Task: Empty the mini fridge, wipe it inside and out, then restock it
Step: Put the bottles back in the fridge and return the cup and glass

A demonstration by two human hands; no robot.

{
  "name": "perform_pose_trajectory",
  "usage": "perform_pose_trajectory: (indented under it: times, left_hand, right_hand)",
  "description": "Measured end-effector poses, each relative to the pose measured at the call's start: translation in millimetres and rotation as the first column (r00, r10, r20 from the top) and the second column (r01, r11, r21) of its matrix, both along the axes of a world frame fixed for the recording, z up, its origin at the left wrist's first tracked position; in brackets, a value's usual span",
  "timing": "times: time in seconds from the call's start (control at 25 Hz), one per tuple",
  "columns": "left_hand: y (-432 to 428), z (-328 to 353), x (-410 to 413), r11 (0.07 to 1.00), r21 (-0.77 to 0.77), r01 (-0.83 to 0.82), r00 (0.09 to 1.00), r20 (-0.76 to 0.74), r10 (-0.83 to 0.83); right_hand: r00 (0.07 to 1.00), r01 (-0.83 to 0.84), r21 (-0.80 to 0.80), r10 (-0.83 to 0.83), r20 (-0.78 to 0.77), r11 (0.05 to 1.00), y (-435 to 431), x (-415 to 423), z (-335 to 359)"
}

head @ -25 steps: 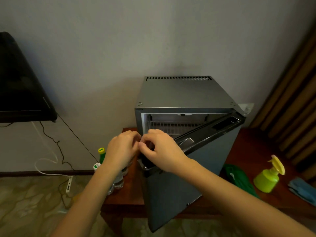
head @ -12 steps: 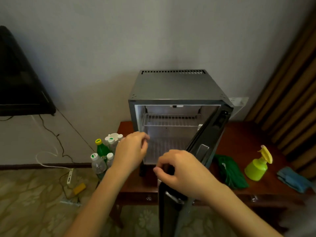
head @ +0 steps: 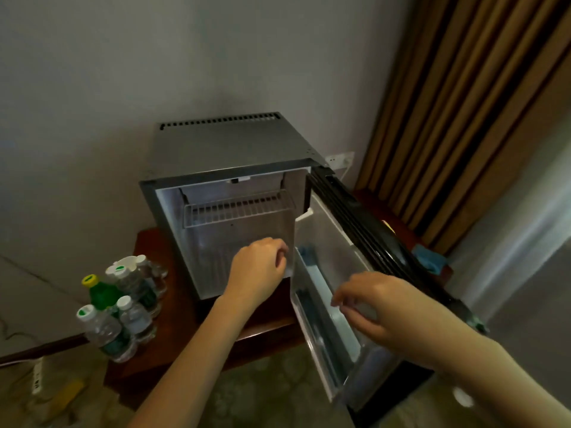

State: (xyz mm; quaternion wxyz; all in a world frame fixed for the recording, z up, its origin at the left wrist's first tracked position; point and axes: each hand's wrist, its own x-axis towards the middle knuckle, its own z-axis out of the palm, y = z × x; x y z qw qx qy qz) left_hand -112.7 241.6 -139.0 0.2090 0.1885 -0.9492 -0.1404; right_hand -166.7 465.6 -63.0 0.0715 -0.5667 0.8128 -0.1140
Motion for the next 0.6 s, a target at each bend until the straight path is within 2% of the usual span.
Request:
perform_pose_trajectory:
  times: [0.12, 0.32, 0.4, 0.6]
  left_hand:
    - [2.3, -8.5, -9.1, 1.0, 0.023, -0.013, 1.0, 0.025, 0.012]
    - [-12.4, -25.2, 1.8, 0.998, 0.05, -0.043, 0.997, 0.069, 0.039]
    - [-18.8, -40.1, 7.8, 0.997, 0.033, -0.065, 0.997, 0.05, 0.063]
    - [-23.8, -92.0, 8.7, 1.0, -0.016, -0.015, 0.997, 0.071, 0.016]
  right_hand:
    - [0.983, 0.17, -0.096, -0.163, 0.082, 0.981, -24.4, -10.7, -50.8]
    - [0.878, 0.464, -0.066, -0.449, 0.165, 0.883, -72.0, -67.7, -140.6]
    - [0.859, 0.502, -0.109, -0.48, 0.181, 0.858, -76.3, -83.5, -161.5]
    - [0.856, 0.505, -0.338, -0.511, 0.079, 0.794, -79.0, -106.2, -184.7]
